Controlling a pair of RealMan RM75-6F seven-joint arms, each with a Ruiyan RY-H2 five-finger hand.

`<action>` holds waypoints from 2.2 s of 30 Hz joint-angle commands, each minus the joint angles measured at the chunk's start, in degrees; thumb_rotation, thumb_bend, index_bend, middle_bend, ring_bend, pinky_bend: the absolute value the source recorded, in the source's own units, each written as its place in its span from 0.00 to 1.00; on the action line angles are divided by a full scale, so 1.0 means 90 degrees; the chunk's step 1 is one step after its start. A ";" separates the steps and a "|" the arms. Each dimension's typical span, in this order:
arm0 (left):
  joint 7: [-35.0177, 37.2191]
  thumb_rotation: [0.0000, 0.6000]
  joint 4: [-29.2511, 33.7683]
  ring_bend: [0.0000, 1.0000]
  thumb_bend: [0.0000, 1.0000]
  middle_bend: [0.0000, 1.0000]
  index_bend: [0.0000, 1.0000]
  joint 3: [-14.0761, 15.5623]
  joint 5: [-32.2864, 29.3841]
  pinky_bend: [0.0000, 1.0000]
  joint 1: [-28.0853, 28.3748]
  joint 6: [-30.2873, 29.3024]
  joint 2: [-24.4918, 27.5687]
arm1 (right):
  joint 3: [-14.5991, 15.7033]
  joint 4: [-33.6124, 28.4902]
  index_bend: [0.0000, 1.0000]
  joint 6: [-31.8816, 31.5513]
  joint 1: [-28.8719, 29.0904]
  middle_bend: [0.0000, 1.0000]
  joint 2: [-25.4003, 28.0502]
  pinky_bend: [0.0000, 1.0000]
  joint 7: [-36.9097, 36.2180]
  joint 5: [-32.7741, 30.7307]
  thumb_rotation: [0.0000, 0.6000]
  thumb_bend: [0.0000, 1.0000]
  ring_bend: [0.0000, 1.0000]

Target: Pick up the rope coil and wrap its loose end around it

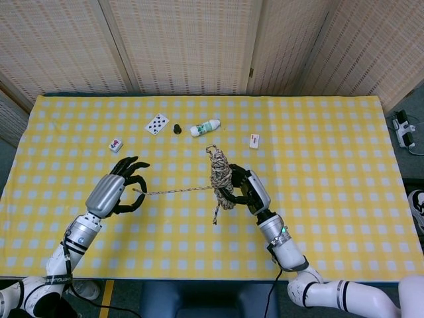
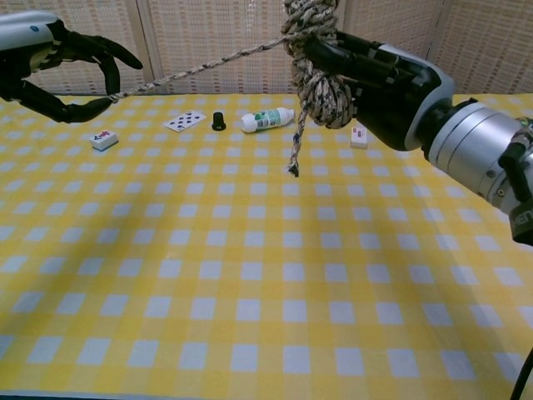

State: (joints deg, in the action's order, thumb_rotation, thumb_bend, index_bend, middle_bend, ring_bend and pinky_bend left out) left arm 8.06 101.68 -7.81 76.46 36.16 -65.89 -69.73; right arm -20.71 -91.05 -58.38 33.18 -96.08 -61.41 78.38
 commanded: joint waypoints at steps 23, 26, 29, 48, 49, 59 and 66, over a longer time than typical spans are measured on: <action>-0.0282 1.00 -0.0188 0.06 0.54 0.20 0.61 -0.0237 -0.0301 0.00 0.0063 0.0447 -0.0149 | 0.0535 0.0040 0.78 -0.0412 -0.0003 0.62 0.0437 0.67 0.0067 0.0583 1.00 0.72 0.67; -0.0389 1.00 -0.0184 0.06 0.54 0.20 0.61 -0.0257 -0.0251 0.00 0.0149 0.0570 -0.0112 | 0.0636 -0.0029 0.78 -0.0349 0.0078 0.62 0.0496 0.67 0.0557 0.0662 1.00 0.72 0.67; -0.0617 1.00 -0.0169 0.05 0.54 0.20 0.61 -0.0270 -0.0212 0.00 0.0298 0.0777 -0.0044 | 0.0759 -0.0157 0.78 -0.0225 0.0187 0.62 0.0569 0.67 0.1152 0.0749 1.00 0.72 0.67; -0.2763 1.00 -0.0185 0.05 0.54 0.20 0.59 -0.0493 -0.0610 0.00 0.1222 0.1282 -0.0180 | 0.1068 -0.1013 0.78 0.1185 0.0930 0.62 0.0853 0.67 0.3732 -0.0164 1.00 0.72 0.67; -0.2888 1.00 -0.0181 0.05 0.54 0.20 0.58 -0.0489 -0.0599 0.00 0.1250 0.1248 -0.0212 | 0.1061 -0.1029 0.78 0.1247 0.0966 0.62 0.0842 0.67 0.3842 -0.0280 1.00 0.72 0.67; -0.3807 1.00 -0.0178 0.04 0.54 0.19 0.58 -0.0389 -0.0287 0.00 0.1408 0.0925 -0.0453 | 0.0922 -0.0998 0.78 0.1661 0.1300 0.62 0.0616 0.68 0.4610 -0.1314 1.00 0.72 0.67; -0.4085 1.00 -0.0074 0.03 0.54 0.19 0.57 -0.0321 -0.0069 0.00 0.1350 0.0596 -0.0642 | 0.0740 -0.0931 0.79 0.1791 0.1501 0.63 0.0410 0.68 0.4921 -0.2279 1.00 0.72 0.68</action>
State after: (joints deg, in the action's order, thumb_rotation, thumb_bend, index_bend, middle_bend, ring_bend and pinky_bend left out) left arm -28.08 100.65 -10.76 75.99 48.53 -59.96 -75.16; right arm -13.36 -99.70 -42.81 45.90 -91.61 -18.24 60.12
